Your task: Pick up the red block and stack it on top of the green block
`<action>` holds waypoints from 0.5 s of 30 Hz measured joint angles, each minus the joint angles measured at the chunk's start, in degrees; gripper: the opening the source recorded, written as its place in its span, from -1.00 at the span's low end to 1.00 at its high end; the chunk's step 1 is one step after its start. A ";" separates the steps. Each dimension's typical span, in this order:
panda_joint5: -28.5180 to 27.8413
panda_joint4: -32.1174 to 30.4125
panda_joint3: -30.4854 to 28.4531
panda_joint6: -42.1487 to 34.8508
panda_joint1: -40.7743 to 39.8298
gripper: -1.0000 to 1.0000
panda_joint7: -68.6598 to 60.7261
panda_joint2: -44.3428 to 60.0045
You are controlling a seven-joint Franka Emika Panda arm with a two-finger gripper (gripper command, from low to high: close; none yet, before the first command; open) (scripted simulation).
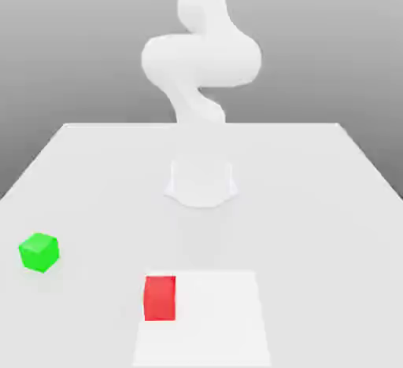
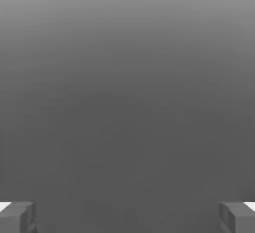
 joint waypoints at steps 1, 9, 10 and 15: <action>-0.35 -1.18 -0.19 1.31 -0.23 0.00 -0.30 2.35; -2.10 -9.77 -2.34 10.73 -1.69 0.00 -3.07 19.22; -2.17 -10.83 -2.69 11.90 -1.83 0.00 -3.51 21.30; -1.70 -16.14 -4.41 17.73 -2.44 0.00 -6.33 31.68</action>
